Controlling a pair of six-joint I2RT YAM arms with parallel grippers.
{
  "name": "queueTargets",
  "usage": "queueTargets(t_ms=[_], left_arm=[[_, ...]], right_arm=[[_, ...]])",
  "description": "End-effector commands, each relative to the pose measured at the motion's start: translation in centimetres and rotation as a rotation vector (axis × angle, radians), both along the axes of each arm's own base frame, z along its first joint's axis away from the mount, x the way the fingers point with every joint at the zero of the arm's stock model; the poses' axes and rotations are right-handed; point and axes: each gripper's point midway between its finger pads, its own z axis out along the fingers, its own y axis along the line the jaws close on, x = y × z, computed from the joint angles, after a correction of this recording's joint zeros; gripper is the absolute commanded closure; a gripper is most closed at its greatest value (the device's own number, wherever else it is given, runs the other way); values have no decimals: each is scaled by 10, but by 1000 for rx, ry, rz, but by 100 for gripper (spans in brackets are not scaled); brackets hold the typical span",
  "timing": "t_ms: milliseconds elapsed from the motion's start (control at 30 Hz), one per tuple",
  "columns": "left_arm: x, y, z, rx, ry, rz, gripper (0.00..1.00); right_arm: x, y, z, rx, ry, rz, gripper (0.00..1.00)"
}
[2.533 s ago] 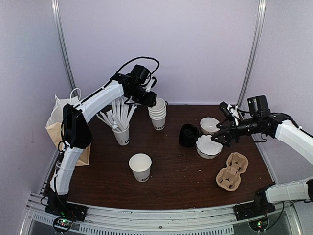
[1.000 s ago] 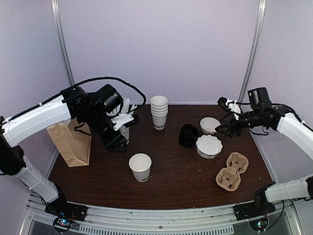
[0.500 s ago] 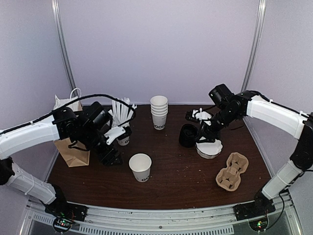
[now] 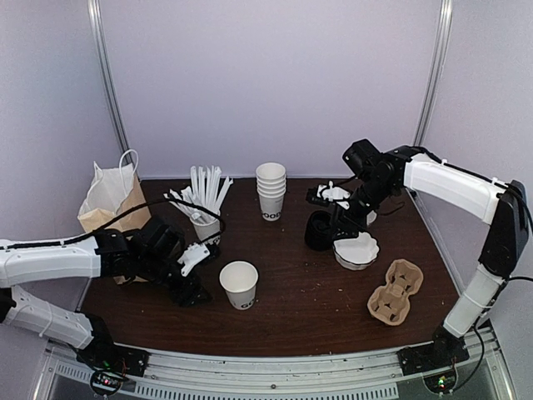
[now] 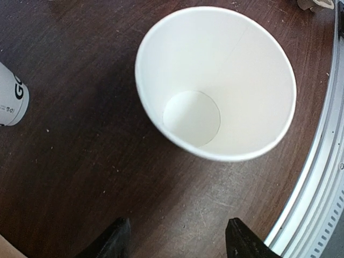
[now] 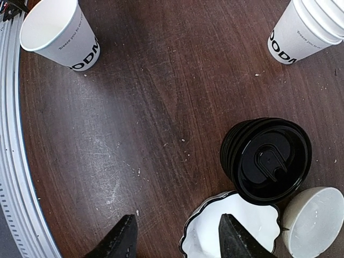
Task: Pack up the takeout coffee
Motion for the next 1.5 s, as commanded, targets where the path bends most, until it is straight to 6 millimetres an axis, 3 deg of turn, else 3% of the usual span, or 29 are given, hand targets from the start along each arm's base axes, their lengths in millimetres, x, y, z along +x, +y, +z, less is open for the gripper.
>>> queueTargets(t_ms=[0,167,500,900,1133,1333,1467], left_arm=[[16,-37,9,-132,-62,-41,36],[23,-62,1,-187,-85,-62,38],[14,-82,-12,-227,-72,-130,46],[21,-105,-21,-256,-82,-163,46],[19,-137,-23,-272,-85,-205,46],[14,-116,-25,-202,-66,-162,43],[14,-91,13,-164,-107,-103,38]], right_arm=[[-1,4,9,6,-4,12,44],[-2,8,11,11,0,14,44],[-5,10,15,29,-1,26,46],[-8,11,4,15,24,23,47],[4,9,-11,-68,-18,1,52],[20,11,-24,-117,-12,-42,55],[34,16,-30,-135,-28,-57,55]])
